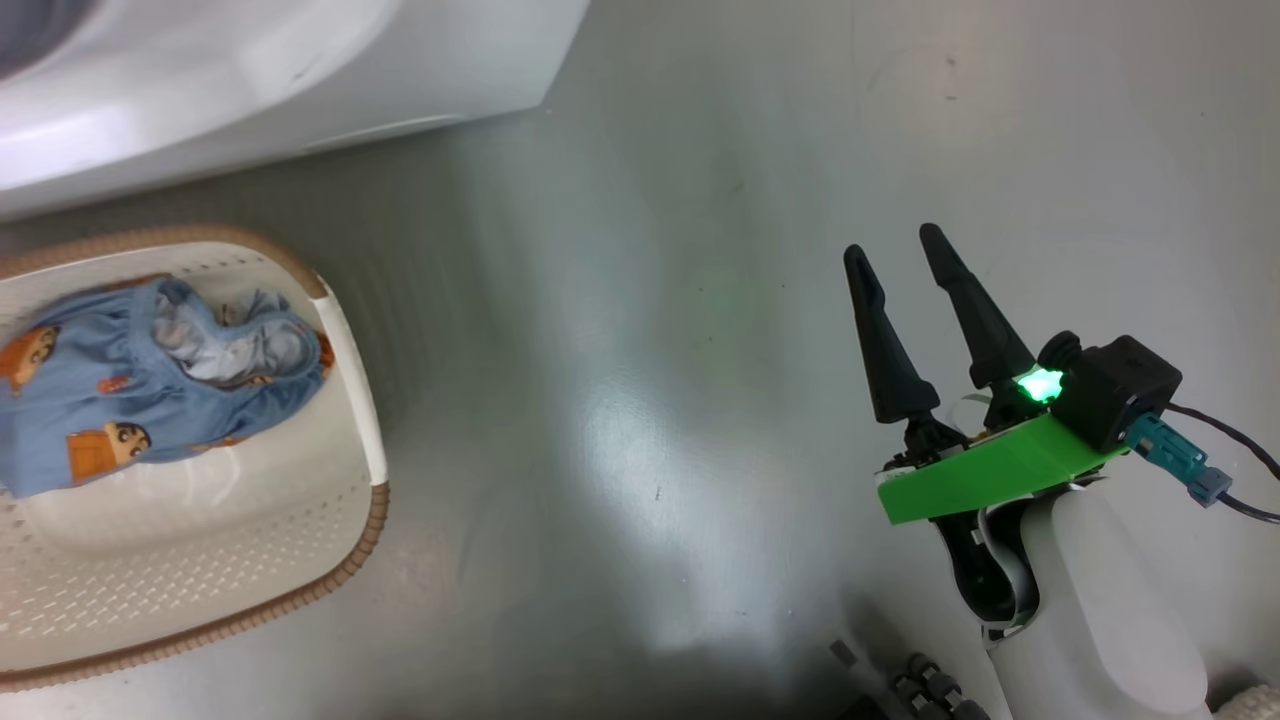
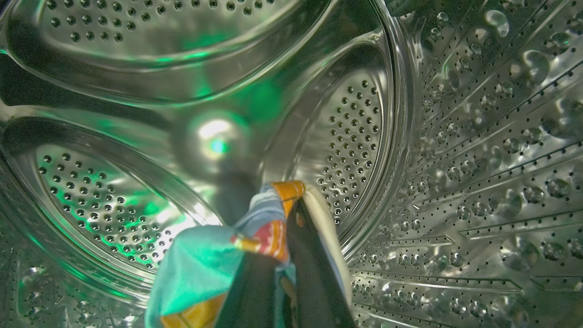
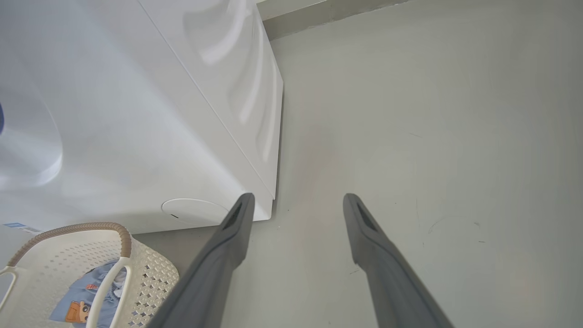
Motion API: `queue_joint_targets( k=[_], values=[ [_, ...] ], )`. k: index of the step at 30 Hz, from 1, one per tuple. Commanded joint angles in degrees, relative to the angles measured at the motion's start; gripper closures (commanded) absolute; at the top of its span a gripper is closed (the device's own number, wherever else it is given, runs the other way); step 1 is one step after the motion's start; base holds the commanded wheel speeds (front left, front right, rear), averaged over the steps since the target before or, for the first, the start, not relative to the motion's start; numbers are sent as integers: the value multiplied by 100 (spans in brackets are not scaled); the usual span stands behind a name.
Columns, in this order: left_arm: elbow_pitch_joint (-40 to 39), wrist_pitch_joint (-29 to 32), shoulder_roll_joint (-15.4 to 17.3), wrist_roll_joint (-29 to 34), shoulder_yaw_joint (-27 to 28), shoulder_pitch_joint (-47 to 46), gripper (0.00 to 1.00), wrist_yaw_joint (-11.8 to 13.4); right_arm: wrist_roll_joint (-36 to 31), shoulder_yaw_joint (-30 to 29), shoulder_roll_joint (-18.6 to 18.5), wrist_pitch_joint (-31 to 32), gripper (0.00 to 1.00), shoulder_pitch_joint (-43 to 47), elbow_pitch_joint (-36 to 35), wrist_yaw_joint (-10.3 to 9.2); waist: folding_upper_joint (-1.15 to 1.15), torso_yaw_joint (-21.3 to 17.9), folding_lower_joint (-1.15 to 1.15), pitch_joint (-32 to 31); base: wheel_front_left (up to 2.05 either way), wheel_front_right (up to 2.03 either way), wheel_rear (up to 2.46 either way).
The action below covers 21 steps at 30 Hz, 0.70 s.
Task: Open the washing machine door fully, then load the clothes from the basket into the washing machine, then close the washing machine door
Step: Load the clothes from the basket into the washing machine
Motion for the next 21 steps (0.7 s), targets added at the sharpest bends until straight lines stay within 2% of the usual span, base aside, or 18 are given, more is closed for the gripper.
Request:
queue_joint_targets(
  k=[1,6,12,13,14,15,21],
  values=[
    [-171,-19,311,60,102,64,100,-16,46,150,30,-28,0,134,-121,9,0,-56,0,65,0,0,0],
    [100,-19,289,-22,100,153,100,-16,63,218,30,-28,0,128,-89,9,0,-94,0,103,0,0,0],
    [1207,194,246,-214,-142,12,100,-16,71,256,30,-28,0,120,23,9,0,-83,0,31,0,0,0],
    [1386,278,248,-229,-176,-45,80,-16,75,259,30,-28,0,117,40,9,0,-78,0,13,0,0,0],
    [1570,399,223,-272,-203,-92,3,-16,78,258,30,-28,0,115,56,9,0,-68,0,-19,0,0,0],
    [1730,489,199,-309,-210,-144,0,-16,81,256,30,-28,0,117,70,9,0,-55,0,-49,0,0,0],
    [2243,576,119,-365,-386,-366,0,-16,77,284,30,-28,0,107,121,9,0,14,0,-216,0,0,0]
  ],
)
